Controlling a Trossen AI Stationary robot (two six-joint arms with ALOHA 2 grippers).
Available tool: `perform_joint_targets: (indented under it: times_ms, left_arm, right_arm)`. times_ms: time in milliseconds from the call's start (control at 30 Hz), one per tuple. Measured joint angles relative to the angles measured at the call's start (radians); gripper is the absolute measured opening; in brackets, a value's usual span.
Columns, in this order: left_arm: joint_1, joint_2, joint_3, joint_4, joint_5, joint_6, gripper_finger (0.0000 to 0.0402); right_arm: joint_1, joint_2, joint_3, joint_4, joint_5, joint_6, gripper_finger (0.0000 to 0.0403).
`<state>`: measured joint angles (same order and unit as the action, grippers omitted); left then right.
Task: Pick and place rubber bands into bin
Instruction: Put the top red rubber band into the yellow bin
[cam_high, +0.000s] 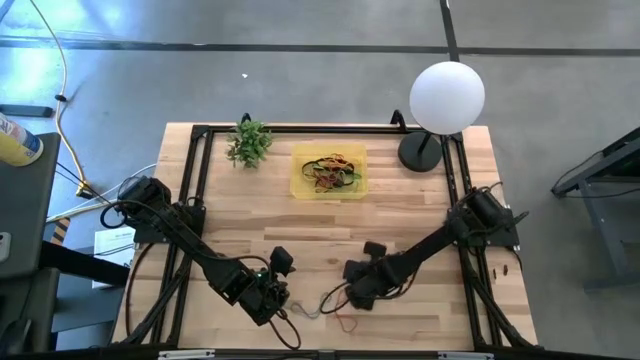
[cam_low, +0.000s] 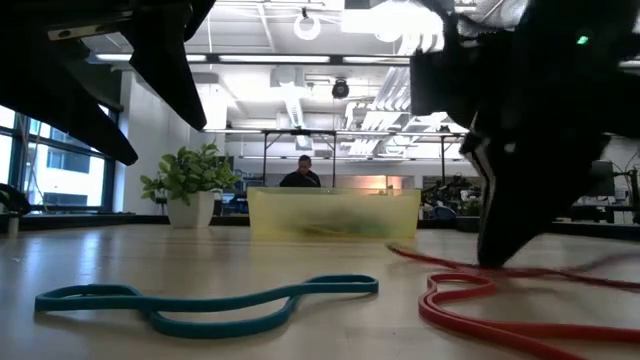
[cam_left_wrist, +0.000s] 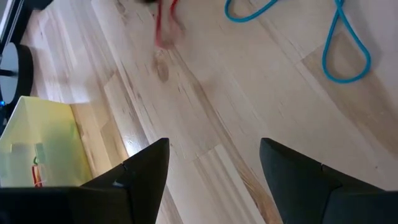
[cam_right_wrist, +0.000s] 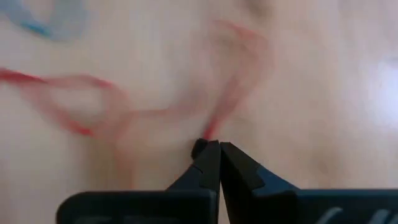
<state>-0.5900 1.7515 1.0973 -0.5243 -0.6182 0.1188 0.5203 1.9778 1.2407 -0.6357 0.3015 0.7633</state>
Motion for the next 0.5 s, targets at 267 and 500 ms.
perform_joint_targets:
  times_ms: [267,500]
  left_arm:
    - [0.0,0.0,0.0,0.003,0.0,-0.011,0.0238]
    - [0.0,0.0,0.0,0.002,0.008,-0.015,0.0238]
  right_arm:
    - [0.0,-0.002,0.17,-0.211,0.118,-0.063,0.0001]
    - [-0.005,-0.005,0.184,-0.173,0.03,-0.043,0.0005]
